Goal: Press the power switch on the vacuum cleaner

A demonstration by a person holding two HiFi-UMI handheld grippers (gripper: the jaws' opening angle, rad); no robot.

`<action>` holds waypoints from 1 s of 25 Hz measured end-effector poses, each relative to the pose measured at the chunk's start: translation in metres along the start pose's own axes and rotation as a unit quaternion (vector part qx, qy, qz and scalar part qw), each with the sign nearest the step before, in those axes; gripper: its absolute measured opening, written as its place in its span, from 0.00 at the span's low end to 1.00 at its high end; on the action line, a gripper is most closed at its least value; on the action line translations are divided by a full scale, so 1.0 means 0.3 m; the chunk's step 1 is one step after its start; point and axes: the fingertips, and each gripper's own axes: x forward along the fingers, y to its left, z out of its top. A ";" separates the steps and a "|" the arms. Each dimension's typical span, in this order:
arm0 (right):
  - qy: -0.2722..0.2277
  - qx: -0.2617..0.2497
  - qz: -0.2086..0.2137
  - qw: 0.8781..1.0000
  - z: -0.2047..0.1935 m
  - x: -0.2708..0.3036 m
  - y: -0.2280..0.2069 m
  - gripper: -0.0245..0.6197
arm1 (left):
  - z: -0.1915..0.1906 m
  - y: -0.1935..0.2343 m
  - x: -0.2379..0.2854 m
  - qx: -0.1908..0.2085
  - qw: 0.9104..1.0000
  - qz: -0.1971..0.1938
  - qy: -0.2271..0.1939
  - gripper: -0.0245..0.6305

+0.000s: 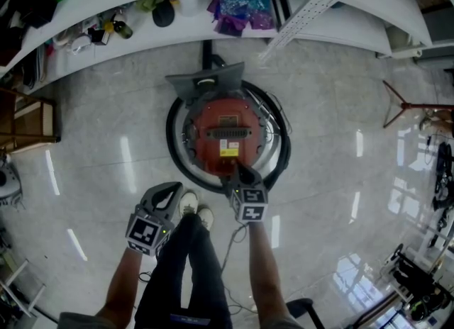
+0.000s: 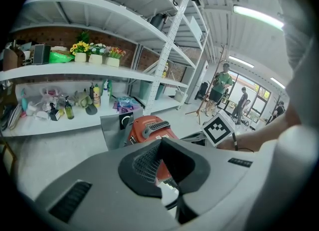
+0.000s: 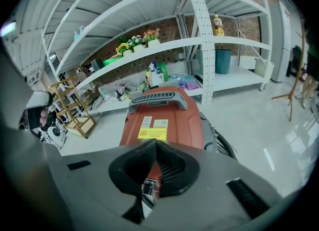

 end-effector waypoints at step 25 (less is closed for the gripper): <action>0.005 0.007 -0.002 1.000 -0.008 0.020 -0.013 0.06 | -0.013 0.011 0.002 -0.006 1.000 0.003 0.002 0.05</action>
